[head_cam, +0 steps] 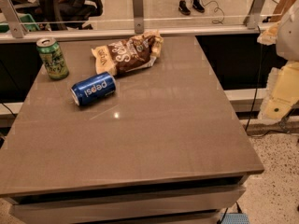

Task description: Place pepsi can upright

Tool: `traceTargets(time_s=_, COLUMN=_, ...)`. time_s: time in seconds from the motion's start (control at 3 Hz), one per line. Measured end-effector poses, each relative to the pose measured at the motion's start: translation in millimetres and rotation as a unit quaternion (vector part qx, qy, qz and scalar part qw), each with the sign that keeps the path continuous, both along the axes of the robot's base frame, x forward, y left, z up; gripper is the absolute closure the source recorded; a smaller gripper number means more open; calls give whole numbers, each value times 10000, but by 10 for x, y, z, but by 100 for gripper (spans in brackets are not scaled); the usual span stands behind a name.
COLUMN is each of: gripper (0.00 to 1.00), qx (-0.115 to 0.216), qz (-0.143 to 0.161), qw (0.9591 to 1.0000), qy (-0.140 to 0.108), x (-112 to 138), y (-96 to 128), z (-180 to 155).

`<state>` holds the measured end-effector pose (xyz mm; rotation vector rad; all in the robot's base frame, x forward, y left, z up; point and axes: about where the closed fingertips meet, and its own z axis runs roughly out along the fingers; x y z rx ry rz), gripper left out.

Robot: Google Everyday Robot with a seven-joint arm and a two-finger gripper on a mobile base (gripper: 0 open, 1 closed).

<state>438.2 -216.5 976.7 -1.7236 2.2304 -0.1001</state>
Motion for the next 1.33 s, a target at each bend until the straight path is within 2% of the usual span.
traceTargets(time_s=0.33, gripper=0, qx=0, qz=0, qw=10000, qy=-1, x=0, y=0, z=0)
traceTargets(time_s=0.67, gripper=0, qx=159, qz=399, qw=9991, qy=-33, x=45, y=337, z=-58)
traceTargets(time_s=1.0, gripper=0, qx=353, qz=1299, qw=9909, qy=-55, x=56, y=1044, z=-226)
traceTargets(time_s=1.33, gripper=0, qx=565, qz=2202, qw=9737, qy=-141, x=46, y=1858, z=-404)
